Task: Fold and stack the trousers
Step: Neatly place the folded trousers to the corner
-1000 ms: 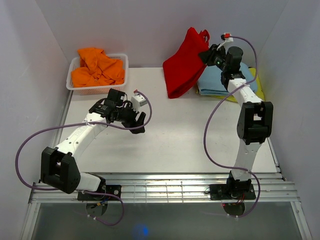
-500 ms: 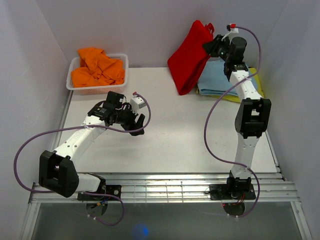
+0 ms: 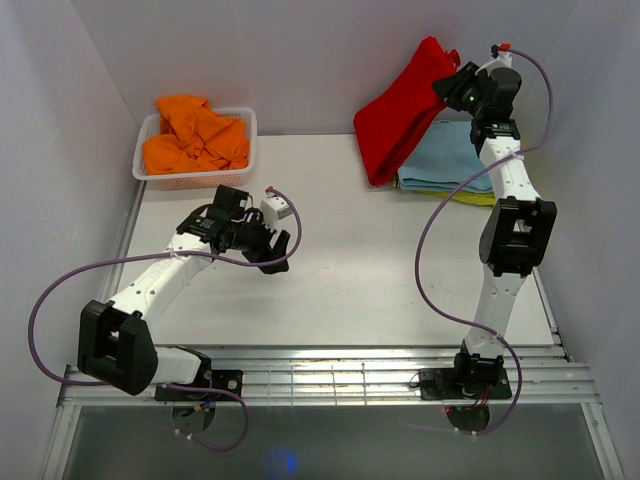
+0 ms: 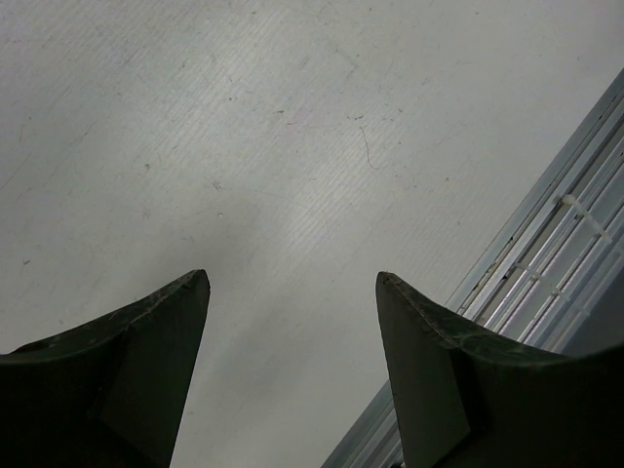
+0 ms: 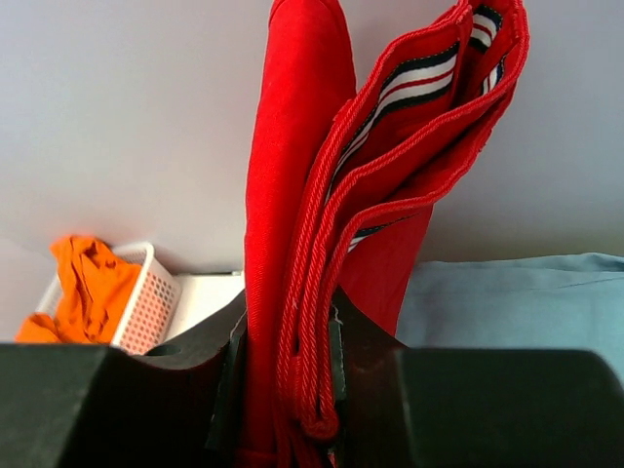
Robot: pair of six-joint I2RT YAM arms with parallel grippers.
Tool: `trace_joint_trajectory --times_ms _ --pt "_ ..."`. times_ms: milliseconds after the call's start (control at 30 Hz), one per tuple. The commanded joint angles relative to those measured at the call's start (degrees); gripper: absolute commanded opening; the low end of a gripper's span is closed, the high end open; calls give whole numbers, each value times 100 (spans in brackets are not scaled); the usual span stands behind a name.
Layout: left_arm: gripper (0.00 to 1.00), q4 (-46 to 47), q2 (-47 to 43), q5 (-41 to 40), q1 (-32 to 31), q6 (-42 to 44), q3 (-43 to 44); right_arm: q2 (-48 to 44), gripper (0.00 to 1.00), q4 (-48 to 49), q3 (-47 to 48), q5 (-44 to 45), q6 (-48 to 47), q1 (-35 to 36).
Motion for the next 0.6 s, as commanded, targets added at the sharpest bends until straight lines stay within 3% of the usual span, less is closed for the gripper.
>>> trace_joint_trajectory --times_ms 0,300,567 --pt "80 70 -273 131 27 -35 -25 -632 8 1032 665 287 625 -298" --pt "80 70 -168 166 27 -8 -7 -931 8 980 208 104 1127 -930" --pt "80 62 -71 166 27 0 1 -1090 8 1331 -1057 -266 1488 -1669"
